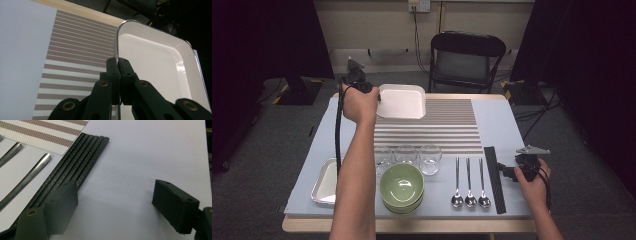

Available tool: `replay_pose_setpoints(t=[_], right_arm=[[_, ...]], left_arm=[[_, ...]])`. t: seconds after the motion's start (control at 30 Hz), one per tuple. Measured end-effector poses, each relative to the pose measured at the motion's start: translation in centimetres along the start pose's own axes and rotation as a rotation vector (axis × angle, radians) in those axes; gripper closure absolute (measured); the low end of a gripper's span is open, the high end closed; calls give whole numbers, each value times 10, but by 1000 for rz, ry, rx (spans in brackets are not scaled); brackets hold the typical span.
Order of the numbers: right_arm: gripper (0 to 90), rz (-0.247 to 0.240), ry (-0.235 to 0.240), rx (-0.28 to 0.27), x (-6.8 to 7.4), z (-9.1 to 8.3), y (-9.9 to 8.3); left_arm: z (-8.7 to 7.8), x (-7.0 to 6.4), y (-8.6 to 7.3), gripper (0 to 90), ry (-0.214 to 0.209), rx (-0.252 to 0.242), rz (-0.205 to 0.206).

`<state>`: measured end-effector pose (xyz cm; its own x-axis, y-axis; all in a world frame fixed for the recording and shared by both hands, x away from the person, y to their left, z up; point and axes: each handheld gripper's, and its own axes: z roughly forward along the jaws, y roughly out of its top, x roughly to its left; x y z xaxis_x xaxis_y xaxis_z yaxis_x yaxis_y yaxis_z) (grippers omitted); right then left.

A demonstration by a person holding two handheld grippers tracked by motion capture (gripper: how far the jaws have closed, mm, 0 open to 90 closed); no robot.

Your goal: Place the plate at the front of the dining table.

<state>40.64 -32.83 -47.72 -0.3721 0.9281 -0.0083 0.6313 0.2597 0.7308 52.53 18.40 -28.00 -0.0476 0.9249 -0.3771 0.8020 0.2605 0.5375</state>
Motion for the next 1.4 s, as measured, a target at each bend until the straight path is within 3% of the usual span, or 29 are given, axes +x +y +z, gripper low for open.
replay_pose_setpoints(t=[0.33,0.47,1.0,1.4], right_arm=[[197,1,1,0,0,0,0],[197,0,0,0,0,0,0],[196,2,1,0,0,0,0],[196,2,2,0,0,0,0]], left_arm=[[5,-7,3,888,-6,-5,-13],[5,-11,4,887,-14,-4,7],[16,-22,3,887,-3,1,13],[26,-24,3,888,-31,5,19]])
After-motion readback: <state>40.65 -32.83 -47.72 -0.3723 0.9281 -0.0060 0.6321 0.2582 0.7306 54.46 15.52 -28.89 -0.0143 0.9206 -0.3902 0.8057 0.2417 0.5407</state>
